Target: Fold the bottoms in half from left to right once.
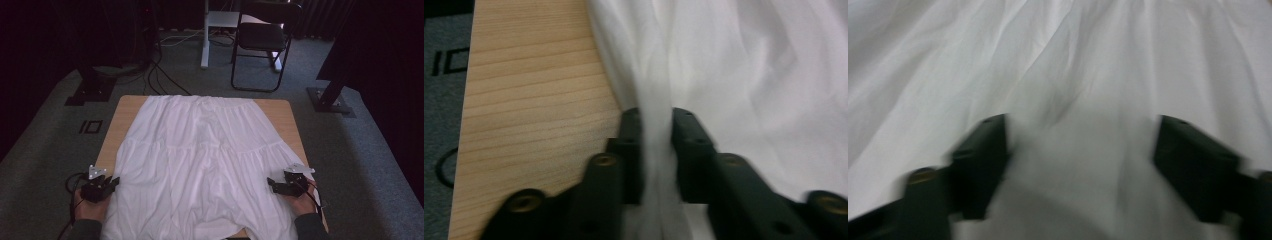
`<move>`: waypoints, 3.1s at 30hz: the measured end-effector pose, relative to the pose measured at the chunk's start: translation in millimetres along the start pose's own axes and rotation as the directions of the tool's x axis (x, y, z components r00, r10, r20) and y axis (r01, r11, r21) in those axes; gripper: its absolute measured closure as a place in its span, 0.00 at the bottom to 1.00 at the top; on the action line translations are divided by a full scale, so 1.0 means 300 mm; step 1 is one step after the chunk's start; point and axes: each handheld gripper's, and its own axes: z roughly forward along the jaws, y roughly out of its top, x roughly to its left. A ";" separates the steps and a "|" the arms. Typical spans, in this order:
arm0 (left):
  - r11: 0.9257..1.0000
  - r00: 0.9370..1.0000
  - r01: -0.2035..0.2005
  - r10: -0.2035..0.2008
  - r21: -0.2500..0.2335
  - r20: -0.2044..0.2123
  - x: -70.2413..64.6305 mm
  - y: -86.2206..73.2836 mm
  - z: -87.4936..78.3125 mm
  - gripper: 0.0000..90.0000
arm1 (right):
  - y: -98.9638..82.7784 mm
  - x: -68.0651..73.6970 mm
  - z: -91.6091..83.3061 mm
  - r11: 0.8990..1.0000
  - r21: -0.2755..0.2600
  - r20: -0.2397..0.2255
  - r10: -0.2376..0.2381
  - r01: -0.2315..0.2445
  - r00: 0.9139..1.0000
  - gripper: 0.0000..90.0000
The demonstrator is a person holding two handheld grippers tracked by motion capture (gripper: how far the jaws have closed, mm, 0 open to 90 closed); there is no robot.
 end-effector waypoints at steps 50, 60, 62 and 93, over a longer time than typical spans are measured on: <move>0.921 0.987 -0.087 0.130 -0.380 0.089 -0.075 0.292 -0.340 0.96 | -0.094 -0.070 -0.139 0.997 0.046 0.053 0.057 -0.059 0.997 0.89; 0.795 0.825 -0.317 0.500 -0.518 0.262 -0.580 0.504 -0.267 0.96 | -0.092 -0.058 -0.138 0.998 0.050 0.071 0.042 -0.046 0.997 0.89; 0.808 0.785 -0.332 0.523 -0.487 0.331 -0.689 0.533 -0.195 0.96 | -0.090 -0.056 -0.138 0.998 0.054 0.077 0.040 -0.044 0.996 0.90; 0.976 0.935 -0.175 0.207 -0.132 0.287 -0.459 0.297 0.072 0.51 | 0.303 0.229 -0.045 0.997 -0.002 -0.075 -0.073 0.073 0.995 0.53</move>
